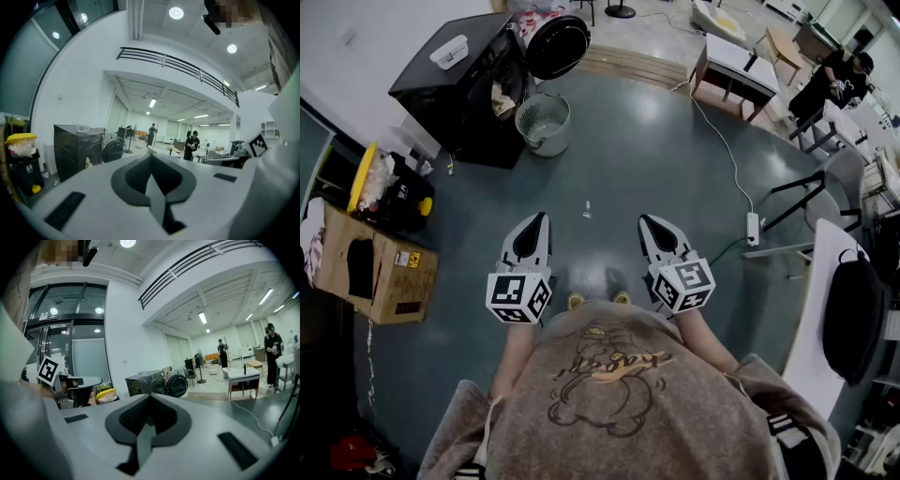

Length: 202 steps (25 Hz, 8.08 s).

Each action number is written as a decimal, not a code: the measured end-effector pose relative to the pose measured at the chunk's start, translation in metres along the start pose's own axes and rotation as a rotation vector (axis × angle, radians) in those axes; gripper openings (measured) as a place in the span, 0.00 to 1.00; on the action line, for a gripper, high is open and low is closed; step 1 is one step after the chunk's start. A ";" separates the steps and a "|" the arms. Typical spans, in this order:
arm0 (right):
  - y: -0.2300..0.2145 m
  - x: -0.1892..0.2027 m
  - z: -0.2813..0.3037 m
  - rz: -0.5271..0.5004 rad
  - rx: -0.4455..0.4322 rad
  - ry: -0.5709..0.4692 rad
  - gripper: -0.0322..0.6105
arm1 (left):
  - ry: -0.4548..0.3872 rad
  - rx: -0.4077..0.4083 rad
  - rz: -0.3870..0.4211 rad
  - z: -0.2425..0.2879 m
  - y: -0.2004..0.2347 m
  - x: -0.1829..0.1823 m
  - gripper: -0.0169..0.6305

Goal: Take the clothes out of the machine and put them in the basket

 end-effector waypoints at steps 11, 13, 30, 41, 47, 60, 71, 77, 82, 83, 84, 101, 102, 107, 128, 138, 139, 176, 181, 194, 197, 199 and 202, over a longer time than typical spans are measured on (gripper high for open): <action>0.015 -0.001 0.021 0.025 0.004 -0.009 0.05 | 0.019 0.023 0.006 0.000 0.028 -0.002 0.04; 0.019 0.005 0.023 0.025 0.018 -0.007 0.05 | 0.034 0.043 0.010 0.001 0.035 0.003 0.04; -0.002 0.004 0.134 0.032 0.075 0.005 0.05 | 0.054 0.106 0.020 0.093 0.125 0.000 0.04; -0.084 -0.056 0.274 0.042 0.028 0.036 0.05 | 0.047 0.063 -0.015 0.244 0.191 -0.040 0.04; -0.138 -0.091 0.354 0.030 -0.031 0.047 0.05 | 0.049 0.023 -0.022 0.329 0.217 -0.059 0.04; -0.202 -0.119 0.455 0.000 -0.107 0.060 0.05 | 0.045 -0.017 -0.004 0.434 0.253 -0.071 0.04; -0.230 -0.142 0.578 -0.001 -0.107 0.060 0.05 | 0.026 -0.014 -0.046 0.532 0.337 -0.080 0.04; -0.242 -0.176 0.660 -0.024 -0.118 0.064 0.05 | 0.037 -0.027 -0.049 0.588 0.396 -0.099 0.04; -0.237 -0.201 0.730 -0.035 -0.179 0.074 0.05 | 0.052 -0.069 -0.045 0.616 0.448 -0.113 0.04; -0.235 -0.205 0.743 -0.041 -0.196 0.079 0.05 | 0.050 -0.084 -0.053 0.619 0.457 -0.115 0.04; -0.231 -0.209 0.756 -0.049 -0.216 0.084 0.05 | 0.046 -0.100 -0.062 0.621 0.466 -0.117 0.04; -0.151 -0.241 0.914 -0.172 -0.622 0.145 0.05 | -0.022 -0.479 -0.094 0.588 0.542 -0.134 0.04; -0.149 -0.242 0.919 -0.178 -0.650 0.150 0.05 | -0.029 -0.510 -0.101 0.586 0.541 -0.133 0.04; -0.149 -0.247 0.948 -0.207 -0.797 0.195 0.05 | -0.064 -0.668 -0.114 0.588 0.529 -0.136 0.04; -0.073 -0.087 1.078 -0.304 -1.169 0.249 0.05 | -0.141 -1.028 -0.145 0.578 0.570 0.028 0.04; -0.049 0.086 1.133 -0.273 -1.228 0.201 0.05 | -0.205 -1.051 -0.097 0.575 0.634 0.201 0.04; -0.051 0.102 1.136 -0.272 -1.231 0.197 0.05 | -0.209 -1.054 -0.097 0.576 0.639 0.219 0.04; -0.123 0.198 1.167 -0.220 -1.285 0.074 0.05 | -0.229 -1.102 -0.015 0.631 0.686 0.331 0.58; -0.128 0.201 1.165 -0.222 -1.271 0.081 0.05 | -0.173 -1.108 -0.059 0.629 0.738 0.342 0.72; -0.143 0.202 1.171 -0.233 -1.219 0.082 0.05 | 0.184 -1.128 -0.189 0.643 0.862 0.384 0.76; -0.146 0.204 1.172 -0.233 -1.210 0.084 0.05 | 0.276 -1.127 -0.196 0.650 0.875 0.391 0.76; -0.148 0.204 1.173 -0.238 -1.205 0.083 0.05 | 0.334 -1.131 -0.208 0.652 0.879 0.393 0.71; -0.153 0.202 1.176 -0.242 -1.191 0.083 0.05 | 0.351 -1.128 -0.231 0.653 0.879 0.393 0.50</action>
Point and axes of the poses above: the fingertips, and each gripper's own axes: z forward along the fingers, y to its left, x out of its underside, the point moved 10 cm from there along -z, backward along the fingers, and after that the axes turned 10 degrees about x, right-handed, at the moved point
